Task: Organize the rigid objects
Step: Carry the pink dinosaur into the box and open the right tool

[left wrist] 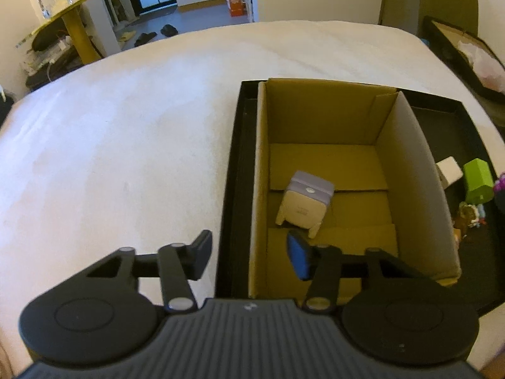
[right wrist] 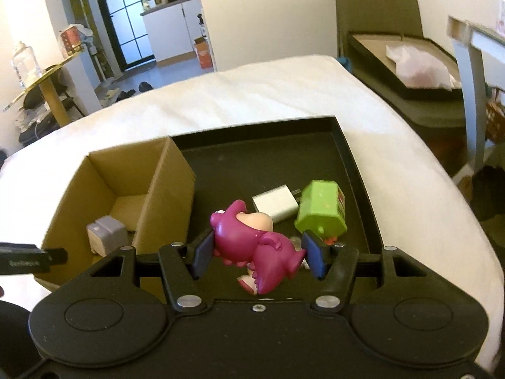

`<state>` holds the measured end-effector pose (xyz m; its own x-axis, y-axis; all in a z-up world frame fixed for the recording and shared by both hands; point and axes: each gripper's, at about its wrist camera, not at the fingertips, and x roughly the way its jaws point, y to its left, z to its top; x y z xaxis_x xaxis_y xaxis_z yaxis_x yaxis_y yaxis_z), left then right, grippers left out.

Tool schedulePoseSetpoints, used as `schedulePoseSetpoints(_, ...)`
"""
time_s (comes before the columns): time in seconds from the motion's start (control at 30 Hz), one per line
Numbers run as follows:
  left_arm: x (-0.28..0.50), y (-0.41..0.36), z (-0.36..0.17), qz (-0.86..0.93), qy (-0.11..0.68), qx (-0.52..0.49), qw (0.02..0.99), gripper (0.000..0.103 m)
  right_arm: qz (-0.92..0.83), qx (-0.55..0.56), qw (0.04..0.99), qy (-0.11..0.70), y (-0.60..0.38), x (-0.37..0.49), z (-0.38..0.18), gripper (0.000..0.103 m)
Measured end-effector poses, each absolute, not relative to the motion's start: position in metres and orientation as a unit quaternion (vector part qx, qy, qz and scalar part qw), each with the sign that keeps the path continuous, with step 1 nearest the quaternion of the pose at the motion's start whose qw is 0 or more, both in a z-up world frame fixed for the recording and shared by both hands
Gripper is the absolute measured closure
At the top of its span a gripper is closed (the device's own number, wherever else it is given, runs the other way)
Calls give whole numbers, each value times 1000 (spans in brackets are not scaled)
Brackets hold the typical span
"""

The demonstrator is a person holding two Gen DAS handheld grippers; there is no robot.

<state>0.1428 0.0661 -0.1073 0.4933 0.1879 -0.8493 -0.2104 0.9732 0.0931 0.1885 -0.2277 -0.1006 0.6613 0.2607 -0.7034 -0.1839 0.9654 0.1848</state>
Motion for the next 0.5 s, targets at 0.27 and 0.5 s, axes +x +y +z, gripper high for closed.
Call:
schedulePoseSetpoints(0.27,143,67,-113,100,500,-21,860,95,141,24,916,374,-208,189,-84,45)
schedulePoseSetpoints(0.5,142,70,-113,98,498,-28,861,95,158,3,917,367,-188,190,-76,45)
